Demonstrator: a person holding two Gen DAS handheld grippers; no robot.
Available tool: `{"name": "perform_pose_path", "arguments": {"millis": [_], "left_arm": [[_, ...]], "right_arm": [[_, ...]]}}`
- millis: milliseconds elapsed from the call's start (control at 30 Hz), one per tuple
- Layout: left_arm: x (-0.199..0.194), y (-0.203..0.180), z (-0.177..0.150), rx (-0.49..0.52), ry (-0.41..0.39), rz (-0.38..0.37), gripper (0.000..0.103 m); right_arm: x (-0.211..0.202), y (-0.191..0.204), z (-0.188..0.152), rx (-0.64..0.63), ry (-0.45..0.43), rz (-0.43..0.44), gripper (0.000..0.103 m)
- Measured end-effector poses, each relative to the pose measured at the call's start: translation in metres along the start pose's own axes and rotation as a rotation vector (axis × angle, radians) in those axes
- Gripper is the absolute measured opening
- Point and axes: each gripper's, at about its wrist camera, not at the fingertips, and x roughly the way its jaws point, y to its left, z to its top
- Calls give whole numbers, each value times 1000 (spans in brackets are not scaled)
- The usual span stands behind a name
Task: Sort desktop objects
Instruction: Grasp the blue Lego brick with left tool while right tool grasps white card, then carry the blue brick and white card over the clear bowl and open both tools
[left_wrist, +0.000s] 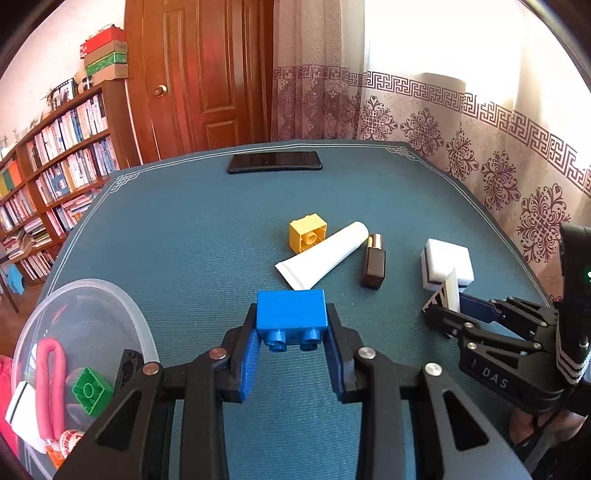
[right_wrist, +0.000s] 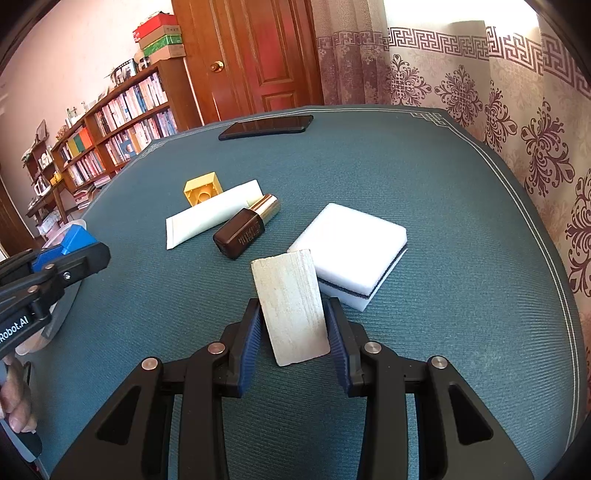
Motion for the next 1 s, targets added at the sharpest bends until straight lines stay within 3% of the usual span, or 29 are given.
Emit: {"name": "perform_pose_path", "arguments": {"millis": [400, 633, 1000], "left_arm": [[-27, 54, -15, -76, -29, 98, 36], [-34, 95, -28, -131, -22, 159, 36], [-38, 126, -45, -179, -15, 187, 36]], "right_arm": [[-10, 9, -1, 8, -32, -54, 36], [-19, 25, -2, 28, -53, -30, 36], [-28, 82, 1, -66, -63, 29, 36]]}}
